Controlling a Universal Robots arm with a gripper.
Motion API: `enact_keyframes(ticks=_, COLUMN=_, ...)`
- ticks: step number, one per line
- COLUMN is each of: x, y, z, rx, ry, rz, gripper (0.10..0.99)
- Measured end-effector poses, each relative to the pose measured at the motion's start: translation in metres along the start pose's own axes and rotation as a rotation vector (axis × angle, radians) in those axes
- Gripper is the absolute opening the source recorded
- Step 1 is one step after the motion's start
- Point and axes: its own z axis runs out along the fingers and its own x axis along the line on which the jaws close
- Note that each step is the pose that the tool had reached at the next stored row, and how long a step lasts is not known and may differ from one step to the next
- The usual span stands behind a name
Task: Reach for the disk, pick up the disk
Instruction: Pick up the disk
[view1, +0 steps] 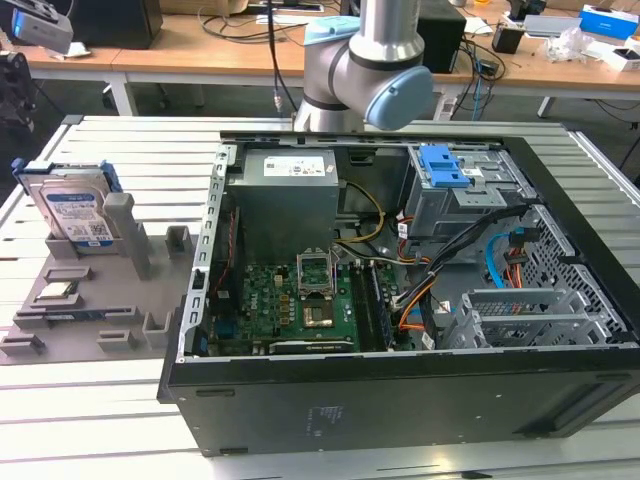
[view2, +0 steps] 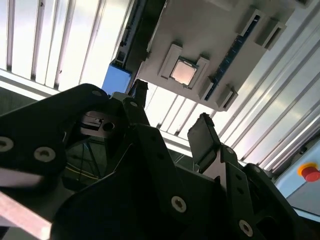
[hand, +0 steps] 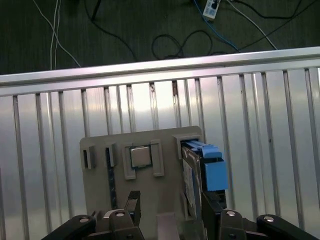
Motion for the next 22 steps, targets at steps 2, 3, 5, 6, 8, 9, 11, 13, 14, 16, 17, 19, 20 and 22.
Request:
enact_keyframes(ticks=2, x=-0.0032, y=0.0003, z=0.0, rx=0.0, ry=0.0001, rz=0.0, gripper=0.6)
enact_keyframes(ticks=3, x=-0.0046, y=0.0004, z=0.0, rx=0.0, ry=0.0, rz=0.0, gripper=0.6)
enact_keyframes(ticks=5, x=-0.0083, y=0.0008, z=0.0001, rx=0.0, ry=0.0, rz=0.0, gripper=0.6)
enact_keyframes(ticks=6, x=-0.0101, y=0.0009, z=0.0, rx=0.0, ry=0.0, rz=0.0, gripper=0.6)
enact_keyframes(ticks=8, x=-0.0169, y=0.0016, z=0.0001, rx=0.0, ry=0.0, rz=0.0, gripper=0.6)
enact_keyframes(ticks=9, x=-0.0204, y=0.0019, z=0.0, rx=0.0, ry=0.0001, rz=0.0, gripper=0.6)
enact_keyframes(ticks=11, x=-0.0275, y=0.0026, z=0.0001, rx=0.0, ry=0.0, rz=0.0, gripper=0.6)
enact_keyframes(ticks=13, x=-0.0312, y=0.0029, z=0.0002, rx=0.0, ry=0.0, rz=0.0, gripper=0.6)
enact_keyframes(ticks=14, x=-0.0346, y=0.0033, z=0.0001, rx=0.0, ry=0.0, rz=0.0, gripper=0.6)
enact_keyframes(ticks=16, x=-0.0404, y=0.0038, z=0.0002, rx=0.0, ry=0.0, rz=0.0, gripper=0.6)
enact_keyframes(ticks=17, x=-0.0406, y=0.0037, z=0.0009, rx=0.0, ry=0.0, rz=0.0, gripper=0.6)
enact_keyframes(ticks=19, x=-0.0407, y=0.0036, z=0.0042, rx=0.0, ry=0.0, rz=0.0, gripper=0.6)
enact_keyframes(ticks=20, x=-0.0407, y=0.0035, z=0.006, rx=0.0, ry=0.0, rz=0.0, gripper=0.6)
enact_keyframes(ticks=22, x=-0.0407, y=0.0033, z=0.0113, rx=0.0, ry=0.0, rz=0.0, gripper=0.6)
